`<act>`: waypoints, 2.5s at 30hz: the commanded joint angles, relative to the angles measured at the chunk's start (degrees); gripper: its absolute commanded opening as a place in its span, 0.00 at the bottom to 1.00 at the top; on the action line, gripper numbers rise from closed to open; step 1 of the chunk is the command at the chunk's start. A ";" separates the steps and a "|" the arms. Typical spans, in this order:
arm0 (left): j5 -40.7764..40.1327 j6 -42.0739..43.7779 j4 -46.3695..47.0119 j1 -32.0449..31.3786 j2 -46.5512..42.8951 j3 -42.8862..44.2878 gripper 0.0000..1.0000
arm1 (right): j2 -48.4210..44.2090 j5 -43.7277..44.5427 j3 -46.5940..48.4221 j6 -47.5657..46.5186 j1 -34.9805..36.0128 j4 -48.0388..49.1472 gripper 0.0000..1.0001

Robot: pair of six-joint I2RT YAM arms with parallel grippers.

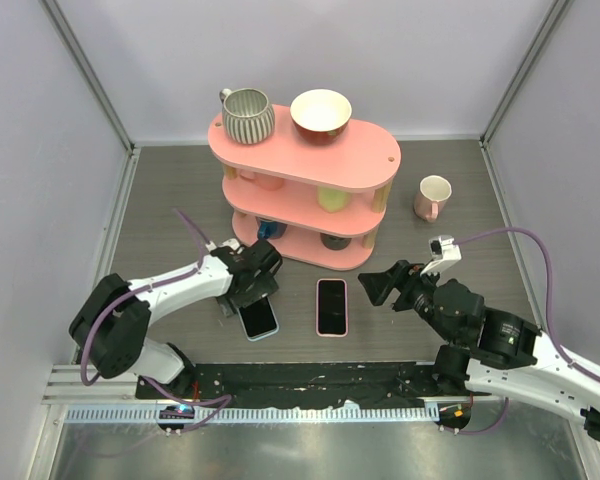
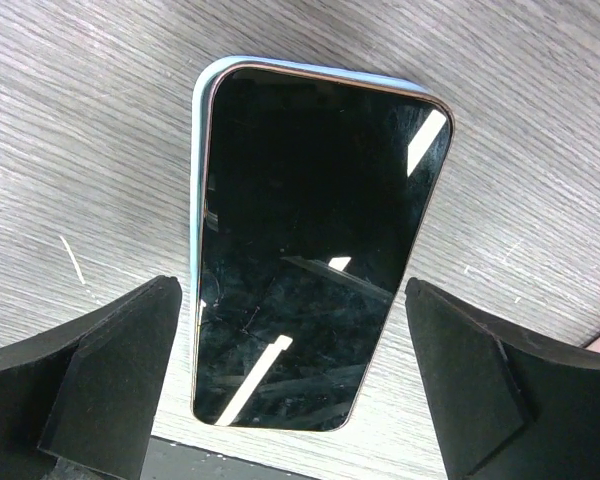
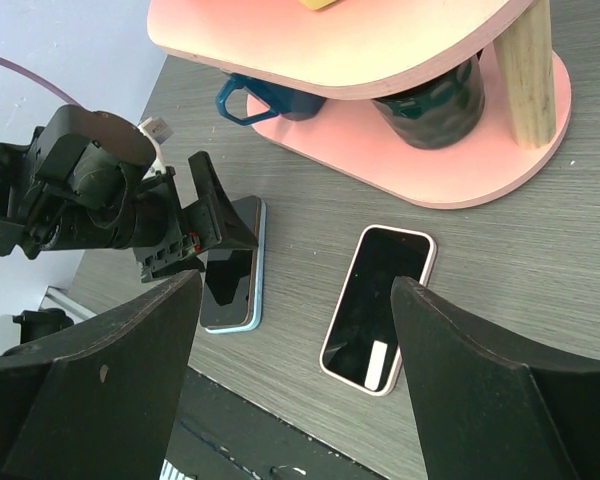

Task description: Put the phone into the phone case

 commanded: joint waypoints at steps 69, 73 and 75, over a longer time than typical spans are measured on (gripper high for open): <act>18.37 17.70 10.18 32.91 -23.98 -13.59 0.56 | 80.20 -23.79 20.76 -15.04 2.31 32.64 0.53; 20.83 17.17 11.33 32.65 -27.06 -17.19 0.53 | 78.00 -25.28 21.10 -15.48 2.31 30.98 0.57; 21.18 17.25 12.21 32.56 -27.15 -17.99 0.53 | 77.91 -26.42 21.02 -14.95 2.31 30.89 0.60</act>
